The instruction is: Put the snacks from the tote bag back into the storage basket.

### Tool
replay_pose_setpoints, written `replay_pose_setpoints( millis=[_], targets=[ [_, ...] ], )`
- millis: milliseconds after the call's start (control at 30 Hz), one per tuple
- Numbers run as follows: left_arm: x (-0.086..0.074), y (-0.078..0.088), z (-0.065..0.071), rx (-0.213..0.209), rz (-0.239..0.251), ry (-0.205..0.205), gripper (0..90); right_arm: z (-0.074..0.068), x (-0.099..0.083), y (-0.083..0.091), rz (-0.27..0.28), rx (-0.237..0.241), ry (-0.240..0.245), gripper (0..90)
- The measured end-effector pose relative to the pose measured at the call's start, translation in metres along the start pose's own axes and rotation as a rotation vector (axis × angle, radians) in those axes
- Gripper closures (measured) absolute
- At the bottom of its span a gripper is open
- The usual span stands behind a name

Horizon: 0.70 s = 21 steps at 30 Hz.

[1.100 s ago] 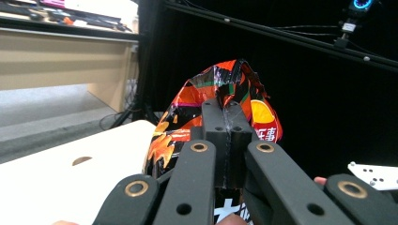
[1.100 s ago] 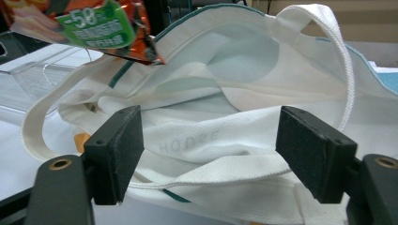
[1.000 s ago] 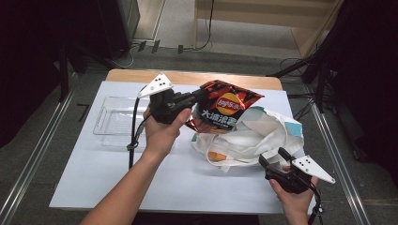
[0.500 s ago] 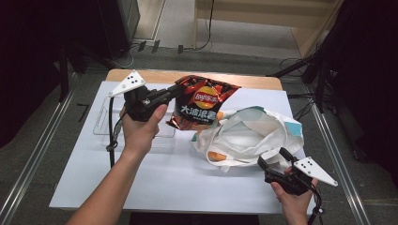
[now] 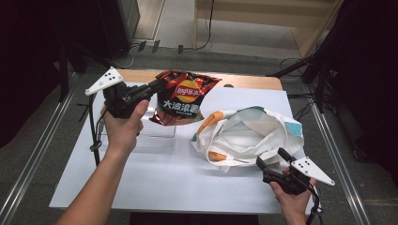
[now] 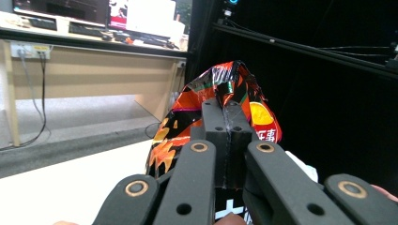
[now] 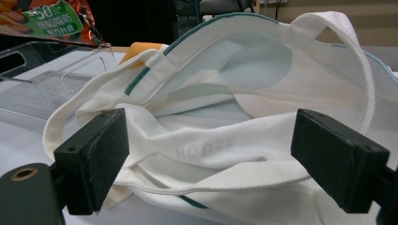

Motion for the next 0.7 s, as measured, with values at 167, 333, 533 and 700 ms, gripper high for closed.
replay_pose_setpoints(
  millis=[167, 333, 533, 700],
  targets=[
    [0.004, 0.008, -0.012, 0.025, 0.000, -0.010, 90.0, -0.001, -0.001, 0.000, -0.005, 0.000, -0.002, 12.4],
    [0.006, 0.018, -0.026, 0.053, 0.011, -0.002, 90.0, -0.002, -0.002, -0.001, -0.008, -0.003, 0.003, 12.8],
    [0.011, 0.030, -0.041, 0.090, 0.026, 0.004, 90.0, -0.003, -0.002, -0.002, -0.011, -0.003, 0.005, 13.2],
    [0.011, 0.039, -0.053, 0.109, 0.023, 0.000, 90.0, -0.003, -0.003, -0.002, -0.014, -0.004, 0.005, 13.3]
  ],
)
Point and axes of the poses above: each handheld gripper's, and its own axes: y roughly backward along the jaws, x roughly out of its top, z roughly to its right, the point moved 7 cm from there along -y, roughly forward along the jaws, and after that the axes turned 14 degrees about z, right-handed, at the moved point
